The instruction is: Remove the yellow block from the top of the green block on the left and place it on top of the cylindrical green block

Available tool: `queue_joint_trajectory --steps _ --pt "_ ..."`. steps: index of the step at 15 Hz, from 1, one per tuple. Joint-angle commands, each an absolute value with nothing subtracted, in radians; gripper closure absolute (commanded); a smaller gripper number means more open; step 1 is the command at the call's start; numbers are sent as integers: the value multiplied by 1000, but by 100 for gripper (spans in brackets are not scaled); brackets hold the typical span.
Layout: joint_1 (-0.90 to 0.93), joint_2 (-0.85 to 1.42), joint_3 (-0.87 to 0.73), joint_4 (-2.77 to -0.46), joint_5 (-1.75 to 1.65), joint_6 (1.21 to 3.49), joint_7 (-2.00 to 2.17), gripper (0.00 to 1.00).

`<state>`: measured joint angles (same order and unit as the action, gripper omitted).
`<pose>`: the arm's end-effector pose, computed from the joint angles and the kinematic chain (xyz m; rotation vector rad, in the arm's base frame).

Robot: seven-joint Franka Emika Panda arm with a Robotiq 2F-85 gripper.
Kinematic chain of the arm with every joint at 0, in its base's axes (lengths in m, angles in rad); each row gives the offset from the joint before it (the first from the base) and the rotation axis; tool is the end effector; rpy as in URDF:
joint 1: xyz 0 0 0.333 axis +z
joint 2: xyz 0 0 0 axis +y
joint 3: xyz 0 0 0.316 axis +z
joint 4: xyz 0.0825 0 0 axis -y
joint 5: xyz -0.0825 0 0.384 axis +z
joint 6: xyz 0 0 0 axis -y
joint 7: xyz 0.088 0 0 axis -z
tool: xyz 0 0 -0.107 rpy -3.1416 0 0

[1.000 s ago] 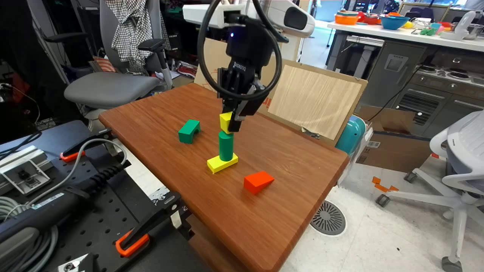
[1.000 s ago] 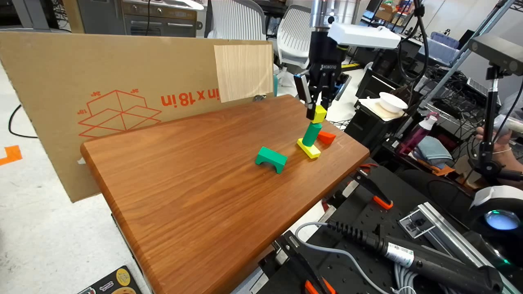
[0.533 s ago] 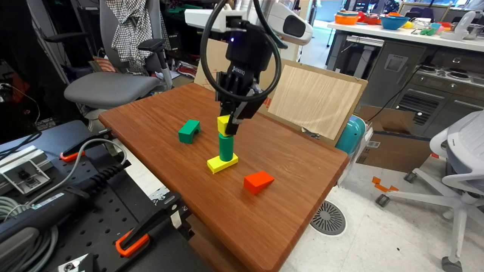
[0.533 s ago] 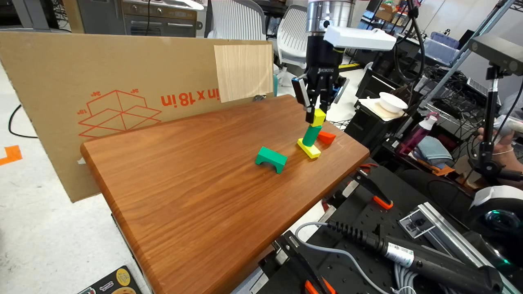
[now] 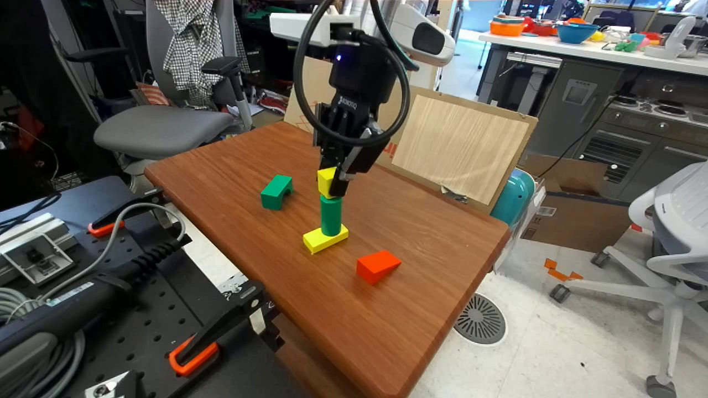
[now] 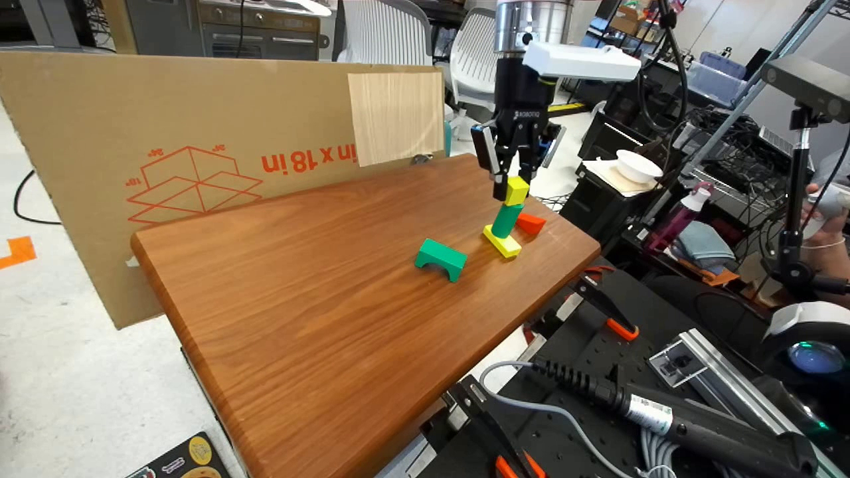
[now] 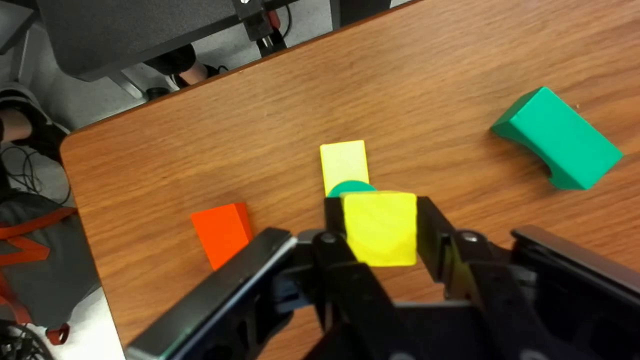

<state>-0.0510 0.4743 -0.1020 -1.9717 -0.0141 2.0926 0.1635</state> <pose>0.5662 -0.0876 0.2051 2.9988 -0.4599 -0.5378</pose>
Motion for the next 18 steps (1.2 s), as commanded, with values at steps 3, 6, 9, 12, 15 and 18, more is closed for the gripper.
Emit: queue_joint_trajectory --steps 3,6,9,12,15,18 --pt "-53 468 -99 -1948 -2 2032 179 11" --pt "-48 450 -100 -1954 -10 2024 185 0" --pt "-18 411 -104 -1953 -51 2036 214 0" --pt "41 361 -102 -1951 -139 2058 282 0" --pt "94 321 -80 -1951 -222 2076 335 0" --pt "136 300 -48 -1952 -259 2097 369 0"
